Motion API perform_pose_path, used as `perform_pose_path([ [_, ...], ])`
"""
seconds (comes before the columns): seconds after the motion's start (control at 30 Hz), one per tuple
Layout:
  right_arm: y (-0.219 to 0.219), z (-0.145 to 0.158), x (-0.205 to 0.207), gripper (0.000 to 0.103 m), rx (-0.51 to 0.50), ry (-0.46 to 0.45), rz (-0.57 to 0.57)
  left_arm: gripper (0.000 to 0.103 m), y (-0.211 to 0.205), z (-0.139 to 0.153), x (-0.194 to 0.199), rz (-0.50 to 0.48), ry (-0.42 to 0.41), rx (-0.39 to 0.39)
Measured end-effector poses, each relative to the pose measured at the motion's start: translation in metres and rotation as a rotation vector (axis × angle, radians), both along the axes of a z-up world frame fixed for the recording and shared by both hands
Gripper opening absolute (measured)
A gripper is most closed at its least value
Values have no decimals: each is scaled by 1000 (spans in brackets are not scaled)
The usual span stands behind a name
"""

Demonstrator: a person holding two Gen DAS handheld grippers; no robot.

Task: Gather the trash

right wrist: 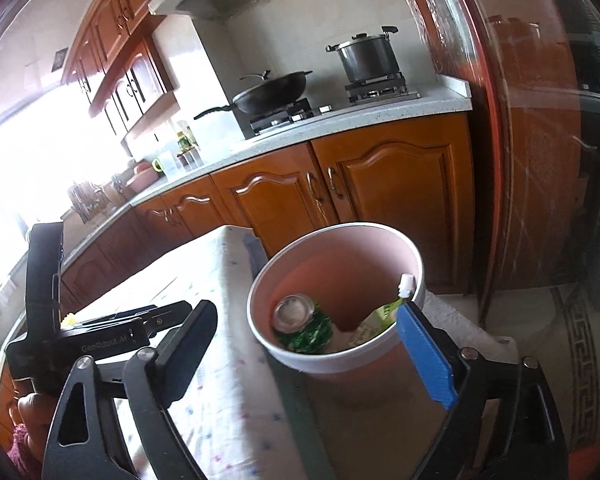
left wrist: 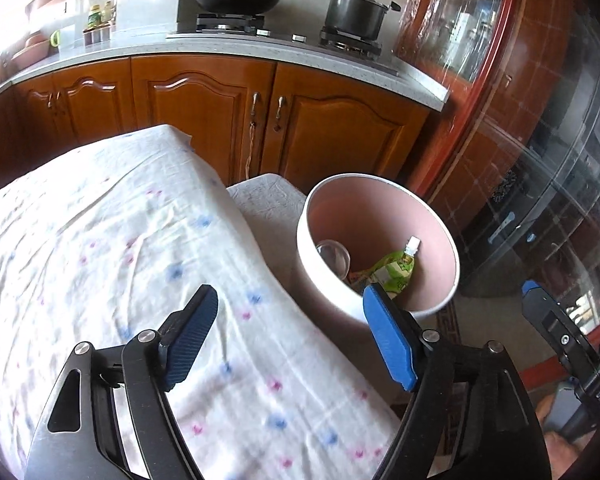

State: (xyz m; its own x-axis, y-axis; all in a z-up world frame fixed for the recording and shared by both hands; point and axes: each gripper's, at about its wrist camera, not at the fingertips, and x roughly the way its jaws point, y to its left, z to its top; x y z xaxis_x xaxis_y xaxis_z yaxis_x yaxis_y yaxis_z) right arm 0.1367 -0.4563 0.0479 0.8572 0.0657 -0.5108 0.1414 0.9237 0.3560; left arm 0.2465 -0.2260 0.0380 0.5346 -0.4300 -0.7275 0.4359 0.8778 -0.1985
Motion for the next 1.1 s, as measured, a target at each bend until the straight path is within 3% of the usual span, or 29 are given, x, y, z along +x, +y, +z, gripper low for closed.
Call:
perform_pose_path([
  [0.57,30,-7,-46,97,55,-70,-16,82,64,-3,-61,69,-28,-93],
  [0.87,65,-7,-72,100,45,-163,6,93,116,3,-107,154,-136,-117],
  [1.1,105,-9,-93,103,-53,-271,13,99,148,1,-139,230,-248,-73],
])
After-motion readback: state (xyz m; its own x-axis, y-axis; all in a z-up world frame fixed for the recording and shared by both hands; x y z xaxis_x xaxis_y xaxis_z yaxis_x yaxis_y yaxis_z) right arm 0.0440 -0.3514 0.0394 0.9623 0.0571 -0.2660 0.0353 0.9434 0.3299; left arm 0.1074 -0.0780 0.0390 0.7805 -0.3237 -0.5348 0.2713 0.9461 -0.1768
